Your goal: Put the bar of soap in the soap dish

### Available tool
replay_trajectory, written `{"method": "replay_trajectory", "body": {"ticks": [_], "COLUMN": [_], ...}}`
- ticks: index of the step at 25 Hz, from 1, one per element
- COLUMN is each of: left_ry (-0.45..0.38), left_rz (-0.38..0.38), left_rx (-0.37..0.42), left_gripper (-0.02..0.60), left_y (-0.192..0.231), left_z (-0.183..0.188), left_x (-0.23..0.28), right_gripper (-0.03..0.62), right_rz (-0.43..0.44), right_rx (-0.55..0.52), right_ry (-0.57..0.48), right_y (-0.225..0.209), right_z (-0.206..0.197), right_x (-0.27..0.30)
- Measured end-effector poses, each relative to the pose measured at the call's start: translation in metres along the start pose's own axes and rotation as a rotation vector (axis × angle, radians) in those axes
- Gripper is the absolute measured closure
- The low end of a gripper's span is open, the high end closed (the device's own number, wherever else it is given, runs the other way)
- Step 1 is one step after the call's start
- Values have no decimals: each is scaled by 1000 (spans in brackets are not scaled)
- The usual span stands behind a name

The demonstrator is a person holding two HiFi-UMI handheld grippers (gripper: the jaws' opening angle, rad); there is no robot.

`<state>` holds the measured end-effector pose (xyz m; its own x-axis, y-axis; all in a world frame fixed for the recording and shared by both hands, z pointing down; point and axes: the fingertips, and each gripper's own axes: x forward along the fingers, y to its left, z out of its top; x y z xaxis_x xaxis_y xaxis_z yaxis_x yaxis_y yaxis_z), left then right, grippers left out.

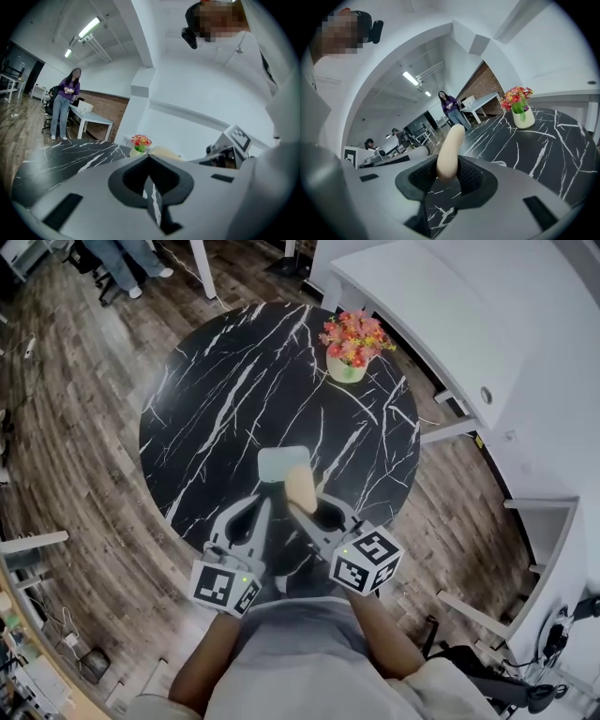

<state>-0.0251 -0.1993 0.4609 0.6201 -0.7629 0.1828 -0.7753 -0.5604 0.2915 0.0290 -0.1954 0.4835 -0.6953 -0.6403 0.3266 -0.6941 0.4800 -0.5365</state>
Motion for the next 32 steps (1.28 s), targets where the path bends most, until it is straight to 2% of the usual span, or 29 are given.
{"method": "replay_trajectory", "body": {"ticks": [11, 18, 32], "left_ry": [33, 27, 30], "left_rz": [-2, -15, 2], "left_rx": [41, 39, 23], "left_gripper": [578, 578, 578], "left_y": [-3, -9, -7], "left_z": [-20, -22, -25], "left_x": [10, 14, 11], "right_gripper": [465, 465, 465], "right_rz": [0, 4, -12], "right_rx": [1, 44, 40], "right_ry": [70, 137, 234], "right_y": [-24, -42, -69], "right_z": [-25, -49, -71], "right_x": [30, 52, 72]}}
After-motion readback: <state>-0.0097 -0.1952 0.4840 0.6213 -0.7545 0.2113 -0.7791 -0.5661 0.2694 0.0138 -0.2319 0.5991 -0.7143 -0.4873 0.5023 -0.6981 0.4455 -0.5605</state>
